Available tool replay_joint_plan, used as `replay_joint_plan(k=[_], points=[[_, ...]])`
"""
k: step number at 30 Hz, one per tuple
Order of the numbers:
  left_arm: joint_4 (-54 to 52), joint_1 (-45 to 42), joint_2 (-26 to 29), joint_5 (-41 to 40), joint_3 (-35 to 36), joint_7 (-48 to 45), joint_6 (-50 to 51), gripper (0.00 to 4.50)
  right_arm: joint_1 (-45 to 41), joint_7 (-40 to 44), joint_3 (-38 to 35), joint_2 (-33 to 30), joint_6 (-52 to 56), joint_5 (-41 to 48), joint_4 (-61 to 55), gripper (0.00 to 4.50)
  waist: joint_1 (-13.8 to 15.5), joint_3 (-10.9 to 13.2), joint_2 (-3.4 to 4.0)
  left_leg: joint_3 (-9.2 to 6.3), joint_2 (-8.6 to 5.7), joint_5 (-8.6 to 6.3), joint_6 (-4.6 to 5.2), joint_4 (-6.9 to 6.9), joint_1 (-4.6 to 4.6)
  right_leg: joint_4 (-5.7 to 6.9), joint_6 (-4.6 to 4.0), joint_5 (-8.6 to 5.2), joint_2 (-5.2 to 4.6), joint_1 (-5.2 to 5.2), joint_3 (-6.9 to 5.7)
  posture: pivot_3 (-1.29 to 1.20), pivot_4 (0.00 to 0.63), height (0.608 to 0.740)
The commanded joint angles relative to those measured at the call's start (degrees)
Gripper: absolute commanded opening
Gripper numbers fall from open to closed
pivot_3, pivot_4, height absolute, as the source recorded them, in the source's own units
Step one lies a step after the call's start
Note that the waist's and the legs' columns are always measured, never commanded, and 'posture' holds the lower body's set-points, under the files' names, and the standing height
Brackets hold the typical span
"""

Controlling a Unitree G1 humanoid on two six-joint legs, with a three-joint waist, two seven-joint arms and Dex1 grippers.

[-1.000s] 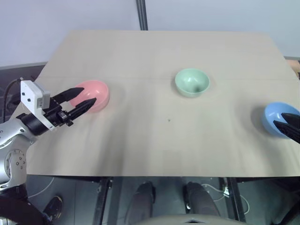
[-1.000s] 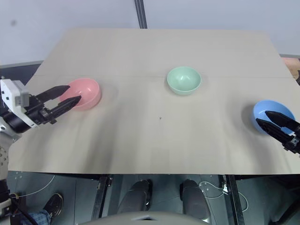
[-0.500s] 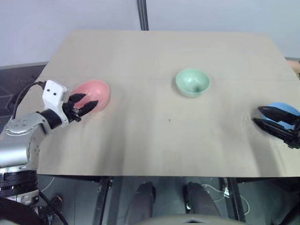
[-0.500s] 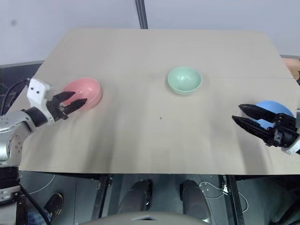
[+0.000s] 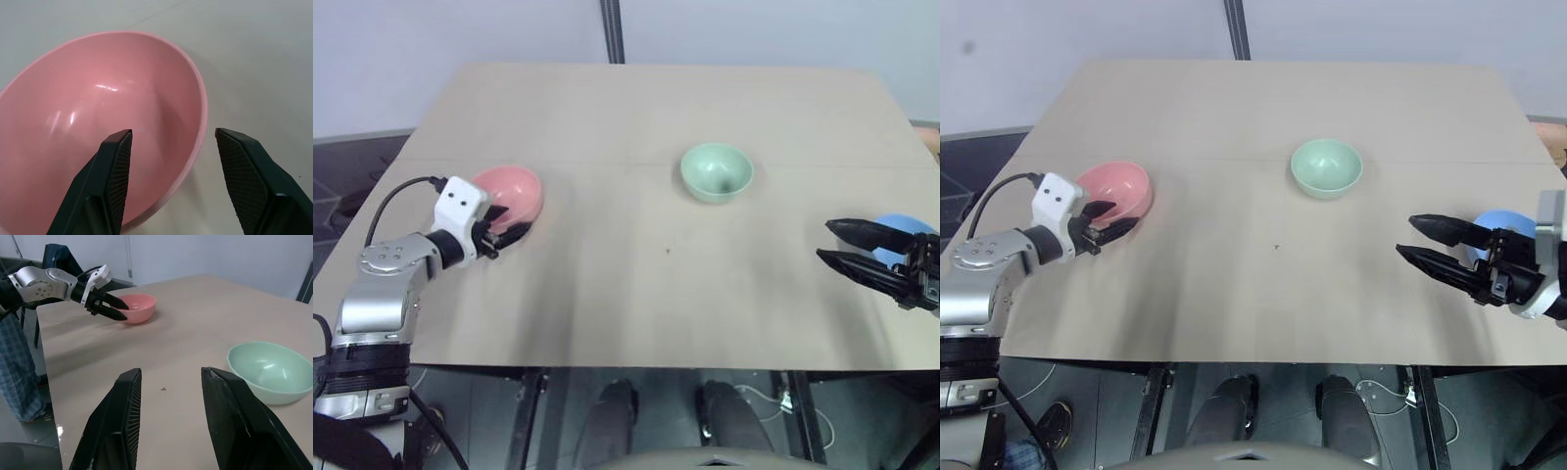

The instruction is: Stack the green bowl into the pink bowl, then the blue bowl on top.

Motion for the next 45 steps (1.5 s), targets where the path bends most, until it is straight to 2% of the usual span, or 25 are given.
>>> replay_joint_plan(k=[1,2,5,9,10,14,18,23,29,35,40,45], points=[[1.4,-2.3,1.1,2.2,-1.0,-0.6,-2.1,2.89,0.1,-0.4,-1.2,-0.4,-0.4,1.1,-1.3,2.02,0.0,0.0,0.00,0.00,0.00,0.00,0.00,0.02,0.00,0.01,0.00,0.00,0.00,0.00,0.00,0.00,0.150,0.740],[2.6,-3.0,1.4,3.2,-1.8,-0.9,-3.0,2.89,0.2,-0.4,-1.2,-0.4,-0.4,1.0,-1.3,2.02,0.0,0.0,0.00,-0.01,0.00,0.00,0.00,0.02,0.00,0.02,0.00,0.00,0.01,0.00,-0.01,0.00,0.150,0.740],[6.0,-5.3,2.2,4.5,-2.9,-2.6,-4.6,2.08,0.3,-0.7,-1.4,-0.4,-0.3,1.1,-1.3,2.06,0.0,0.0,0.00,0.00,0.00,0.00,0.00,0.03,0.00,0.02,0.00,0.00,0.01,0.00,-0.01,0.00,0.150,0.740],[10.2,-7.8,3.5,6.6,-5.3,-5.8,-6.1,0.17,0.4,-1.1,-1.5,-0.4,-0.1,1.3,-1.5,2.06,-0.1,0.0,0.00,-0.01,0.00,0.00,0.00,0.03,-0.01,0.02,0.00,0.00,0.03,0.00,-0.01,0.00,0.150,0.740],[11.4,-8.6,3.8,7.3,-6.1,-6.5,-7.1,0.03,0.6,-1.1,-1.5,-0.4,-0.2,1.3,-1.5,2.06,-0.1,0.0,0.00,-0.01,0.00,0.00,0.00,0.03,0.00,0.03,0.00,0.00,0.02,0.00,-0.01,0.00,0.150,0.740],[14.6,-11.5,4.0,8.9,-8.4,-10.4,-11.2,0.03,1.1,-1.3,-1.8,-0.4,-0.3,1.2,-1.6,2.06,0.0,0.0,0.00,-0.01,-0.02,0.00,0.00,0.04,-0.01,0.03,0.00,0.00,0.01,0.00,-0.01,0.00,0.150,0.740],[15.0,-16.8,3.3,10.7,-13.5,-18.3,-18.5,0.03,1.1,-1.4,-1.9,-0.5,-0.2,1.3,-1.5,2.06,0.3,0.0,-0.01,-0.10,-0.04,0.00,0.00,0.11,-0.10,0.03,0.00,0.00,0.01,0.00,-0.11,0.00,0.150,0.740],[10.4,-19.1,2.0,11.7,-21.4,-29.8,-24.6,0.03,0.7,-1.3,-1.6,-0.6,-0.3,1.1,-1.2,2.06,0.1,0.0,-0.01,-0.09,-0.06,0.00,0.00,0.18,-0.15,0.02,0.00,0.00,0.00,0.01,-0.10,0.00,0.150,0.740],[3.0,-20.6,-2.5,11.8,-28.9,-39.7,-32.6,0.03,0.9,-1.9,-1.6,-0.2,-0.4,1.2,-1.8,2.06,0.0,0.0,-0.01,-0.07,-0.04,0.00,0.00,0.21,-0.13,0.05,0.00,0.00,0.02,0.01,-0.07,0.00,0.150,0.740],[8.6,-28.8,-9.6,13.3,-34.4,-45.6,-42.6,0.03,0.3,-2.9,-0.4,0.1,-0.5,1.4,-1.9,2.06,0.2,0.0,-0.03,-0.10,-0.06,0.00,0.01,0.41,-0.20,0.08,0.02,0.00,0.05,0.05,-0.10,0.00,0.150,0.740],[14.5,-33.5,-12.7,14.8,-36.8,-48.5,-49.3,0.03,0.3,-3.0,-0.2,0.0,-0.5,1.3,-1.9,2.06,-0.4,0.0,-0.02,-0.08,-0.04,-0.01,0.02,0.38,-0.17,0.08,0.02,0.00,0.09,0.04,-0.05,0.00,0.150,0.740],[17.7,-35.8,-14.1,14.1,-39.3,-48.6,-53.8,1.62,0.5,-3.5,-0.2,0.4,-0.8,1.1,-2.1,2.06,-0.1,0.0,-0.02,-0.10,-0.04,-0.01,0.02,0.41,-0.19,0.08,0.02,0.00,0.10,0.03,-0.07,0.00,0.150,0.740]])
